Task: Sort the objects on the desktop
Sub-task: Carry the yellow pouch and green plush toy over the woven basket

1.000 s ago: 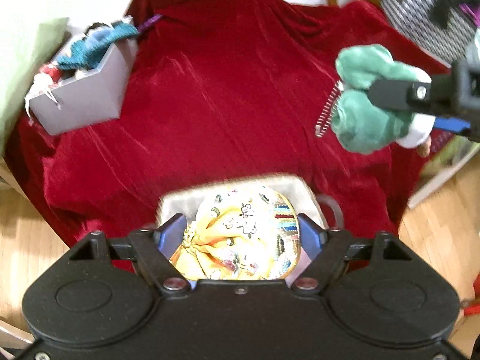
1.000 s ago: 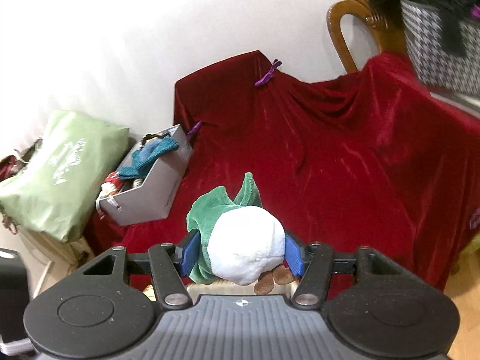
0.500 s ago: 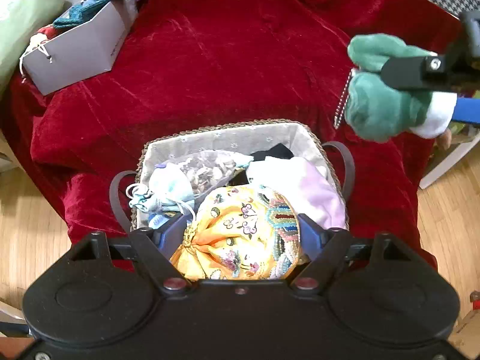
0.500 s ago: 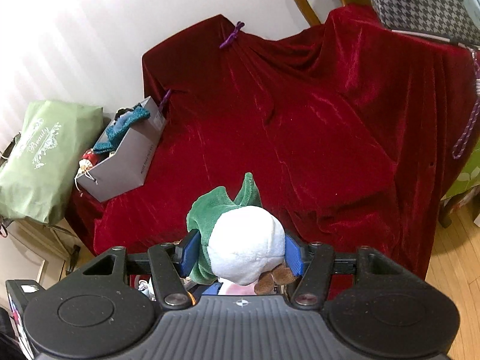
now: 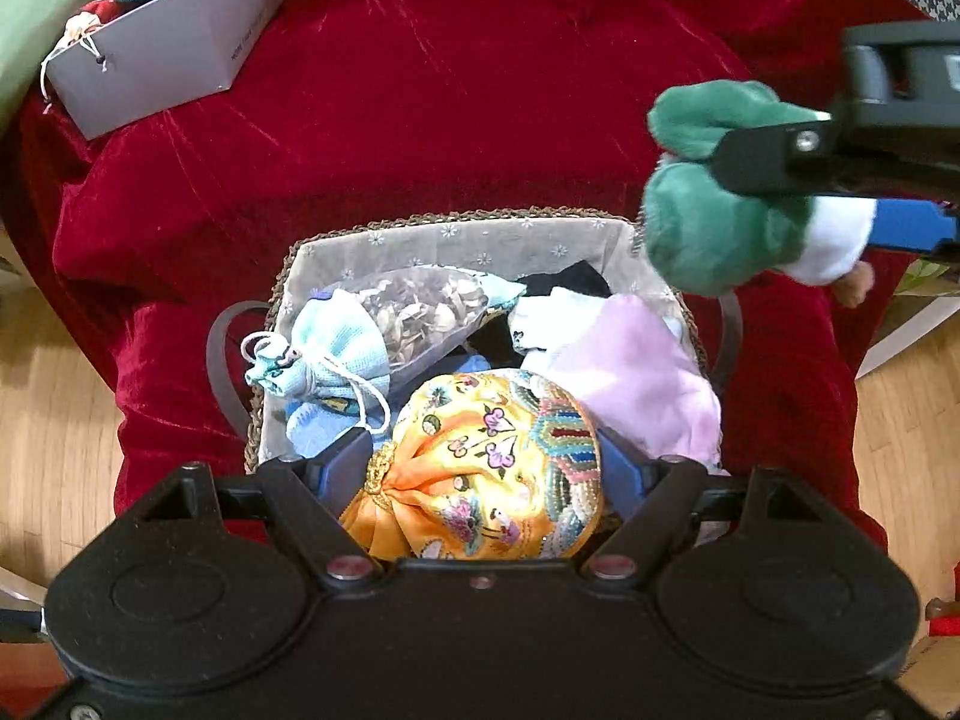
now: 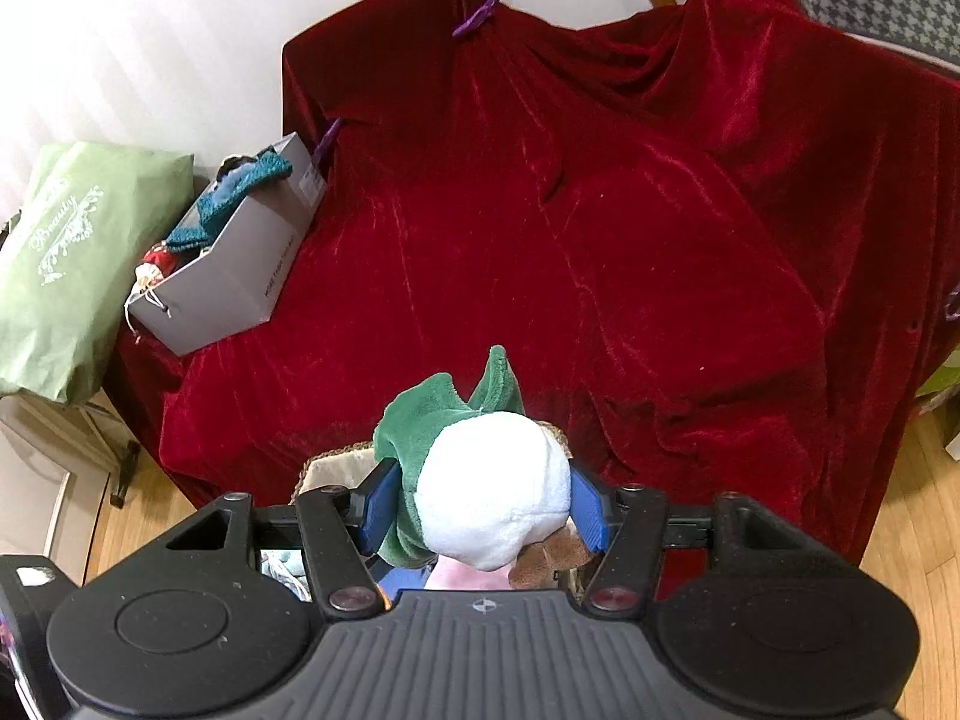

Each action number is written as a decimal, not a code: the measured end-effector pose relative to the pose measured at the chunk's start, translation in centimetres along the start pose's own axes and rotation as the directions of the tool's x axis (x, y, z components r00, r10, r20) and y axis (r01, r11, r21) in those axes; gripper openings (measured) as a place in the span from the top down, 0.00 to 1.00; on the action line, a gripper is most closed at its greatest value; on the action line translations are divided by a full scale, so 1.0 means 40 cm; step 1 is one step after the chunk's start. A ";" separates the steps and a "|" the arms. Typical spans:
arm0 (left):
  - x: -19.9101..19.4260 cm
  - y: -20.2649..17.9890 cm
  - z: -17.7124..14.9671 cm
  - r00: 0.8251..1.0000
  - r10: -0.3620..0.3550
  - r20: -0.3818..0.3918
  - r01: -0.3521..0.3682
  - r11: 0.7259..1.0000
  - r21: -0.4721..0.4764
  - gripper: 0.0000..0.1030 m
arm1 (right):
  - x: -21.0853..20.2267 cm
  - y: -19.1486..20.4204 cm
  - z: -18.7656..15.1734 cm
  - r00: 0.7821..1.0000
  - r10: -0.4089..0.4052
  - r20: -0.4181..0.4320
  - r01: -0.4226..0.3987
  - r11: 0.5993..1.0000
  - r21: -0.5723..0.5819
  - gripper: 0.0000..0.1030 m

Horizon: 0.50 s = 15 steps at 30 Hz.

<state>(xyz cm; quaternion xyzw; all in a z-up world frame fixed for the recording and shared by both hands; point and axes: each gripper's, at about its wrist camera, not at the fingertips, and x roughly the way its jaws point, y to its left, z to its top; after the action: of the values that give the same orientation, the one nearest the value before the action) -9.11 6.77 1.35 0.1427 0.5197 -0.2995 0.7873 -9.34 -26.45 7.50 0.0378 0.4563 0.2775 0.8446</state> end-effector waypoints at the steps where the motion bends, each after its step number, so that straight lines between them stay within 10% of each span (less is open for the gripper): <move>1: 0.000 -0.001 0.000 1.000 0.002 0.000 -0.002 1.000 0.003 0.25 | 0.005 0.002 0.001 1.000 -0.002 -0.004 0.002 1.000 -0.002 0.44; 15: -0.050 0.025 0.006 0.995 -0.050 0.088 0.054 0.998 -0.044 0.07 | 0.060 0.017 0.024 0.999 -0.023 -0.029 0.022 1.000 -0.012 0.44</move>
<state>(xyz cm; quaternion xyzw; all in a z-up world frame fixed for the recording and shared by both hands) -8.88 8.06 3.16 0.0976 0.4951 -0.3139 0.8042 -7.86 -24.50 6.48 0.0239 0.4673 0.2710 0.8412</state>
